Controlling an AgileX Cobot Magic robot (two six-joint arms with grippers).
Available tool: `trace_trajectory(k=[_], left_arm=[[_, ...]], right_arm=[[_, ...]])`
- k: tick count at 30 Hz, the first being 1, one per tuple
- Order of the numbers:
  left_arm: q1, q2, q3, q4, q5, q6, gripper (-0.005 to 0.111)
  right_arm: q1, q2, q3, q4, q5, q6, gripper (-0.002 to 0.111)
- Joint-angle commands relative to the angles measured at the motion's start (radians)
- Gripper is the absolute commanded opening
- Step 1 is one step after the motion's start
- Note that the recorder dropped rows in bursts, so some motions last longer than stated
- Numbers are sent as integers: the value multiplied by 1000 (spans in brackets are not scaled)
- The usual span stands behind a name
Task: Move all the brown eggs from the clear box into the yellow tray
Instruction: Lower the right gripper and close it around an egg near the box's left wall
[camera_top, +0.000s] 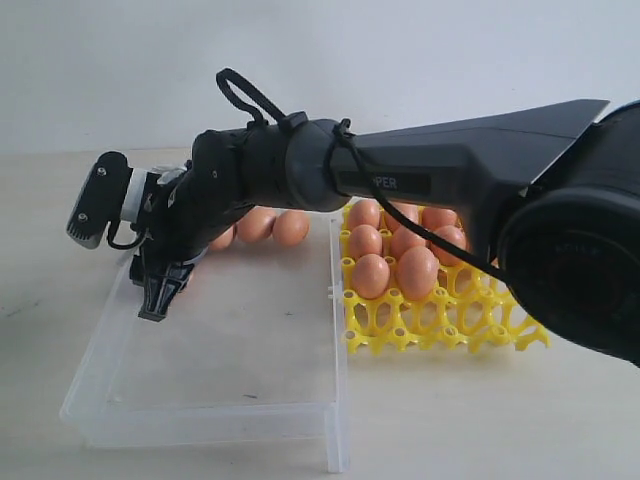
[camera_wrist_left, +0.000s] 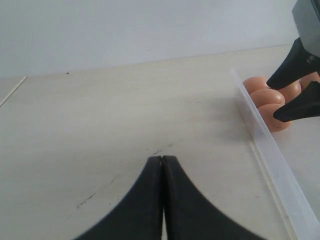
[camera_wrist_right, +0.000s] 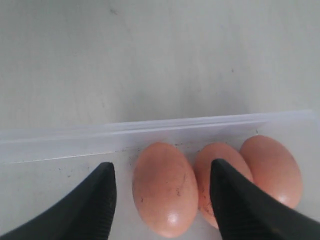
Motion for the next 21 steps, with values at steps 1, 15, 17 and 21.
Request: trace_trajectory(k=[1, 15, 17, 21], left_arm=[[1, -6, -4, -3, -14, -4, 0], [1, -6, -4, -3, -14, -4, 0], [1, -6, -4, -3, -14, -4, 0], [1, -6, -4, -3, -14, -4, 0]], right_arm=[[1, 23, -5, 18, -29, -19, 54], [1, 97, -34, 75, -70, -21, 54], [1, 104, -34, 75, -77, -21, 54], [1, 118, -34, 75, -77, -17, 54]])
